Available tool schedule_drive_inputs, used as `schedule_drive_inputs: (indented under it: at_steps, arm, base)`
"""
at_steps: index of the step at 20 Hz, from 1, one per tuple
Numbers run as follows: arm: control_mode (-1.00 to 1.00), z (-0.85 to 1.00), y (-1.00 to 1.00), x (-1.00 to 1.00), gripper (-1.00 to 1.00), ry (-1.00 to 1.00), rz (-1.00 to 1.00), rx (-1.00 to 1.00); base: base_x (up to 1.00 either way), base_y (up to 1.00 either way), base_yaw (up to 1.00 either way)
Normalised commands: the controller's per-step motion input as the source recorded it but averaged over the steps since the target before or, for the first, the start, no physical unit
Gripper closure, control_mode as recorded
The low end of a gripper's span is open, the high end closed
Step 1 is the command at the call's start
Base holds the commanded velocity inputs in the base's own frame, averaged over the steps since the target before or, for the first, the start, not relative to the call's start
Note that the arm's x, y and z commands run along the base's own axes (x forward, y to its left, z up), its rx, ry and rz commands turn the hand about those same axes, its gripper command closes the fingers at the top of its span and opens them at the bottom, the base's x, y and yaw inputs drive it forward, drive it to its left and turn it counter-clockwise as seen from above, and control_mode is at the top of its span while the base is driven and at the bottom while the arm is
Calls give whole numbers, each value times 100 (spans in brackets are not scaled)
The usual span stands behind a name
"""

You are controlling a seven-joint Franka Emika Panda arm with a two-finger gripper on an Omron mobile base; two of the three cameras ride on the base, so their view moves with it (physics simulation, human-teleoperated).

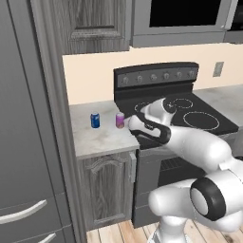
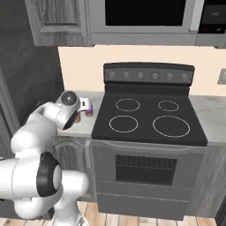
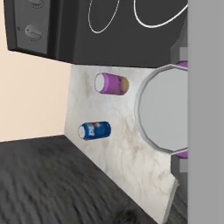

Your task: Four empty soda cans are scattered around the kitchen. Gather all the cans and cluster them next to the stove for recycling.

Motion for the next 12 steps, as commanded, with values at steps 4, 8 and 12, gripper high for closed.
schedule_drive_inputs:
  at_steps: [4, 8, 12]
  arm:
    - [-100, -18, 0, 20, 100, 0, 0, -1]
    - [-100, -10, 0, 14, 100, -2, 0, 0]
    - [-100, -8, 0, 12, 100, -1, 0, 0]
  base:
    - [0, 0, 0]
    - [0, 0, 0]
    - [0, 0, 0]
